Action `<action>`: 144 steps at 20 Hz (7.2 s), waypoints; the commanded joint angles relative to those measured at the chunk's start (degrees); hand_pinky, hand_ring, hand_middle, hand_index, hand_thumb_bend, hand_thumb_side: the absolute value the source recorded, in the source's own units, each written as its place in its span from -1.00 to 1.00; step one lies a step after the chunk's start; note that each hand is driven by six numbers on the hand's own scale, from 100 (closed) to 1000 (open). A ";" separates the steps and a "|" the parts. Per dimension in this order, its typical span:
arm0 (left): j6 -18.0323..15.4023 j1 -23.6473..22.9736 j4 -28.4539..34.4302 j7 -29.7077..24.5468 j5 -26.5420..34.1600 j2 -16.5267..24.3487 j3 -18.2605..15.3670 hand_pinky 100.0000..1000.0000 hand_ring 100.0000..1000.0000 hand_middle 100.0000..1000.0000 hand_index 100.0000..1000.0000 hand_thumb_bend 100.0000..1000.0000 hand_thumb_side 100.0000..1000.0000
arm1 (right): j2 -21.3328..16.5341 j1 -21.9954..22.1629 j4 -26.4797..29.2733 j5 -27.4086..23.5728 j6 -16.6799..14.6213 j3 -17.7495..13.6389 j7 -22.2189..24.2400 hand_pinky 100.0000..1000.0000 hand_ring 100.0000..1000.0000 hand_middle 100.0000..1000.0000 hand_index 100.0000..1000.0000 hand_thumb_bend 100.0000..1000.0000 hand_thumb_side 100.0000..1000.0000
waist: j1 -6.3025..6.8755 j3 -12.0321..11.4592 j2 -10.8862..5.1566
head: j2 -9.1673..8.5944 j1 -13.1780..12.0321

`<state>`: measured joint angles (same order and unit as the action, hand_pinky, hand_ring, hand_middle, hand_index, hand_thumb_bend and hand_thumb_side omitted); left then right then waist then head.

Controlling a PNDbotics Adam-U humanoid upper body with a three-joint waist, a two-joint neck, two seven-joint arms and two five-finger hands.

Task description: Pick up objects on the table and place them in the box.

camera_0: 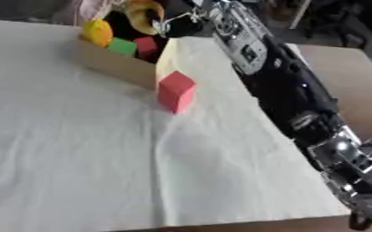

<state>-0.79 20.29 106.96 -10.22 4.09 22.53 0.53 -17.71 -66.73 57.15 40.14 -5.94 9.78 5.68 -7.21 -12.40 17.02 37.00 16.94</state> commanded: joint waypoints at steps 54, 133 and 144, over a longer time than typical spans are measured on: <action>1.05 -0.79 2.04 -0.54 -1.37 -1.53 -1.39 0.59 0.12 0.19 0.60 -0.12 -0.11 | -5.79 11.11 6.02 11.60 5.87 3.59 27.71 0.66 0.69 0.81 0.96 -0.19 -0.06 | -0.22 1.76 0.64 | -1.40 -0.97; 0.94 -0.51 2.22 -1.76 -0.81 -1.77 -0.82 0.61 0.12 0.20 0.60 -0.26 -0.07 | -2.09 -0.53 1.40 6.21 5.07 -1.18 3.80 0.45 0.50 0.68 0.90 -0.24 -0.18 | -0.66 -0.29 0.14 | -1.80 0.00; 0.87 -1.40 1.74 -0.41 -1.41 -1.48 -2.02 0.61 0.13 0.20 0.60 -0.28 -0.07 | -9.21 13.27 29.95 -18.98 10.23 0.81 -1.98 0.31 0.29 0.44 0.75 -0.59 -0.33 | -0.68 2.45 -0.38 | -1.20 -2.43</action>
<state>0.13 18.59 107.80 -11.01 2.98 20.13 -0.83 -24.73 -52.82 82.77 24.31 3.20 10.99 4.87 -7.58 -9.94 18.09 35.75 14.77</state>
